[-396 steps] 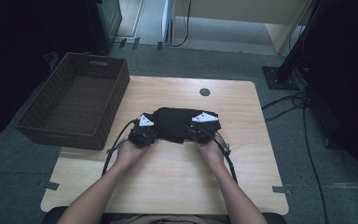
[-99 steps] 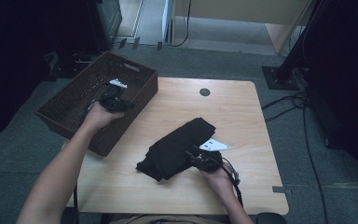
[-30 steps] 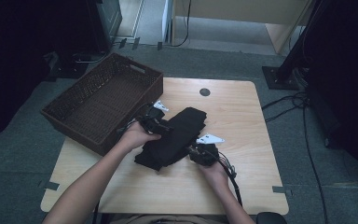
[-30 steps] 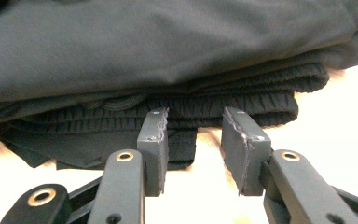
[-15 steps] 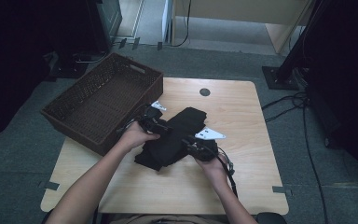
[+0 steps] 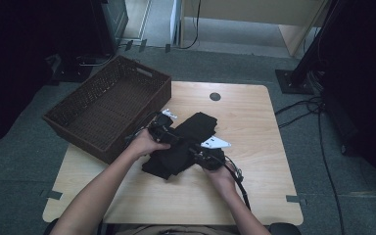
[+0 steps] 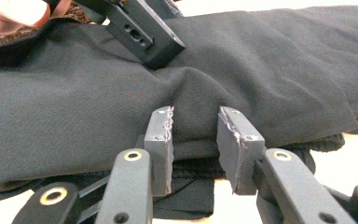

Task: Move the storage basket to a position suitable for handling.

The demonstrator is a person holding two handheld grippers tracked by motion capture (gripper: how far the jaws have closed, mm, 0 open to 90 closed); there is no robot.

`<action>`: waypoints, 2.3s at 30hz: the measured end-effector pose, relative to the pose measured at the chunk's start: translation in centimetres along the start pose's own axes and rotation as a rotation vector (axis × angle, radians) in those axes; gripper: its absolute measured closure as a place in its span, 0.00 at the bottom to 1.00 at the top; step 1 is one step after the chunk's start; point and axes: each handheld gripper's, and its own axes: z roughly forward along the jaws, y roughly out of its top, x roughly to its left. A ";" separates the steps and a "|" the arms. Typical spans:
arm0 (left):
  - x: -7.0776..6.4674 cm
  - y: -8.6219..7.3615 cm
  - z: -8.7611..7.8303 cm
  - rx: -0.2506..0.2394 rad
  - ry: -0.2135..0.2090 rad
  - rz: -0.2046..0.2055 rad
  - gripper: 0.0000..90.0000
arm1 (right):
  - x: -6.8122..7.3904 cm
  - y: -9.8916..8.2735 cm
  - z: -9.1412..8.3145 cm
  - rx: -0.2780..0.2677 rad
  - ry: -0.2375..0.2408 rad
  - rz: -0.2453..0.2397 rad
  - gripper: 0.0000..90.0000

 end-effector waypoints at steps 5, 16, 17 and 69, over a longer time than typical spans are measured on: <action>0.0 0.0 0.4 -0.002 0.006 0.013 0.30 | 0.0 -0.2 -0.1 0.006 -0.003 -0.011 0.74; 0.2 0.2 1.2 0.030 -0.002 -0.029 0.22 | -0.4 -0.3 0.9 -0.013 0.013 -0.025 0.74; 0.3 0.1 1.3 0.024 -0.007 -0.027 0.19 | -0.4 -0.3 0.9 -0.011 0.017 -0.013 0.74; 0.8 0.8 1.8 0.077 -0.052 -0.083 0.24 | -0.7 0.3 2.5 0.091 0.026 -0.053 0.64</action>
